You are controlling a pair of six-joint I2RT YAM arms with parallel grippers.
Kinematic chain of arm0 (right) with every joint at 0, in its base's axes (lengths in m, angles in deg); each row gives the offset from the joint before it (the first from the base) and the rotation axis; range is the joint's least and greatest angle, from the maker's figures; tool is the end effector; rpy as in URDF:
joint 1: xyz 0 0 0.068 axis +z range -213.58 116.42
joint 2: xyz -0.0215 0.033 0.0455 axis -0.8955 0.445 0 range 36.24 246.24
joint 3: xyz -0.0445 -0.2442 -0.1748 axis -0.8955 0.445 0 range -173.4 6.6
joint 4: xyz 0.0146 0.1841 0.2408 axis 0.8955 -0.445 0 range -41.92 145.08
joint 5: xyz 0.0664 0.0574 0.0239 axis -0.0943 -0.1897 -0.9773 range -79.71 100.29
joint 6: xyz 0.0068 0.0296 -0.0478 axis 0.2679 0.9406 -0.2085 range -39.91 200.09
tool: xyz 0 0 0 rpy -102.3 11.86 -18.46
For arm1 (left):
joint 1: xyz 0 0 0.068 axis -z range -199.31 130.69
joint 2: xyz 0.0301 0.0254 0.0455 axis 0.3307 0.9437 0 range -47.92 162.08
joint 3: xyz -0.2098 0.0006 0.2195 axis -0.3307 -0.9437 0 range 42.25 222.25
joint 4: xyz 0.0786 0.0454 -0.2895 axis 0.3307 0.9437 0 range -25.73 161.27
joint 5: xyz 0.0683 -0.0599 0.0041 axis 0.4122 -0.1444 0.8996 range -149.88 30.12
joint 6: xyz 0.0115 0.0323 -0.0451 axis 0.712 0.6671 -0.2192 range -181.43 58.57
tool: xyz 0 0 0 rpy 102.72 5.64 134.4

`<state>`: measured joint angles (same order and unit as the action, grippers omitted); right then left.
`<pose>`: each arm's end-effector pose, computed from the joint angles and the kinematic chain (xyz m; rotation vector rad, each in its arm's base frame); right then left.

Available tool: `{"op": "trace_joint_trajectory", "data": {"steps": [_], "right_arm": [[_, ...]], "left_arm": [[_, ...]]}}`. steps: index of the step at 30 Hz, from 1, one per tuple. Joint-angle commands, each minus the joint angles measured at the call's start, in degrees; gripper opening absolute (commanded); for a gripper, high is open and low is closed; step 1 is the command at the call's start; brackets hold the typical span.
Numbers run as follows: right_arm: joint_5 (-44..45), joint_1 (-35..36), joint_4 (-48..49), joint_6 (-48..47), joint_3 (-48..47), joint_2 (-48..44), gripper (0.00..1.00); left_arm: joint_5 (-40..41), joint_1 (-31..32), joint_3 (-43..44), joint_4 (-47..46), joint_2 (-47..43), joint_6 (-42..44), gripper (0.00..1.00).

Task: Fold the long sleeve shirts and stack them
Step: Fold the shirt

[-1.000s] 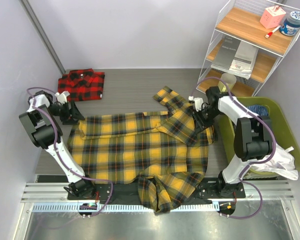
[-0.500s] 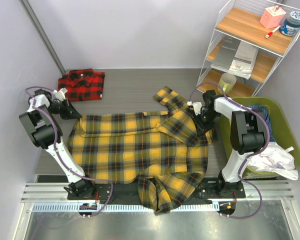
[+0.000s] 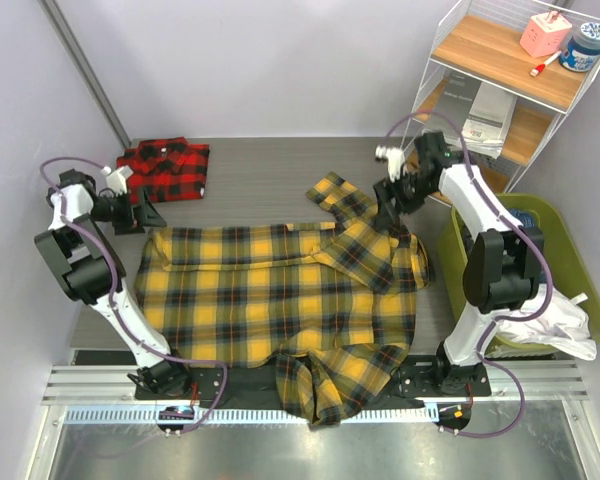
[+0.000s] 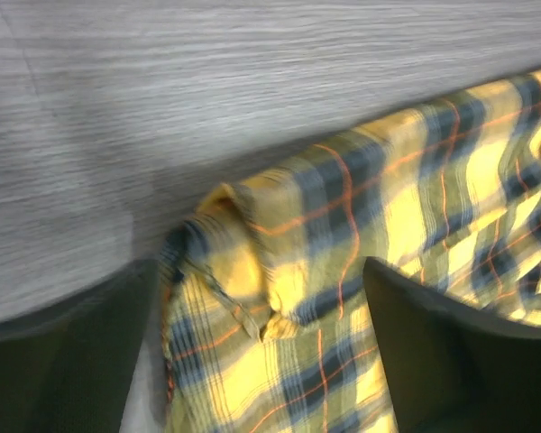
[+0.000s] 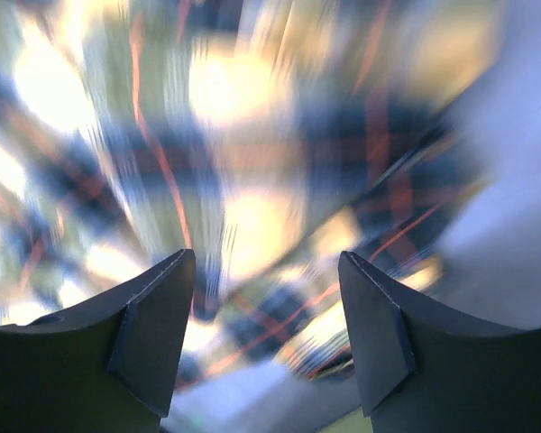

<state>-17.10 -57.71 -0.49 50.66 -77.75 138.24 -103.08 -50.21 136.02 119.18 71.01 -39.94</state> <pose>0.4030 0.0598 0.2676 -0.9131 2.5493 0.5641 0.4157 0.2172 0.2023 -0.1212 2.5415 -0.8056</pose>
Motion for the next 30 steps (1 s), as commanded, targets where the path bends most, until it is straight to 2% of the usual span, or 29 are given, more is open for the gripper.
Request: {"op": "trace_joint_trajectory", "data": {"steps": [1, 2, 10, 13, 23, 27, 30], "right_arm": [[-1.43, 0.98, 8.64, 7.1, -10.98, 4.51, 0.7], [-0.82, 1.33, 8.55, 7.8, -16.66, 7.31, 0.7], [6.74, 3.18, 11.1, 11.23, -41.99, 31.03, 0.68], [8.94, 3.89, 11.88, 11.24, -45.97, 35.8, 0.68], [11.84, 6.35, 16.64, 9.13, -43.35, 40.56, 0.69], [8.86, 6.79, 16.29, 10.26, -40.89, 39.78, 0.63], [3.94, 6.87, 14.79, 11.32, -38.96, 38.11, 0.57]], "left_arm": [[-3.64, 0.13, -1.23, -0.6, -10.73, 6.28, 1.0], [-3.82, 0.22, -1.05, -0.69, -11.35, 7.41, 1.0], [-1.64, 4.7, -1.58, -2.61, -18.02, 10.94, 1.0], [-1.1, 5.93, -2.1, -3.93, -19.61, 11.46, 1.0], [1.81, 8.13, -2.63, -10.34, -22.78, 10.58, 1.0], [-1.53, 8.13, -2.37, -12.98, -23.75, 10.33, 1.0], [-1.19, 8.22, -0.1, -12.74, -23.14, 8.65, 1.0]]}}
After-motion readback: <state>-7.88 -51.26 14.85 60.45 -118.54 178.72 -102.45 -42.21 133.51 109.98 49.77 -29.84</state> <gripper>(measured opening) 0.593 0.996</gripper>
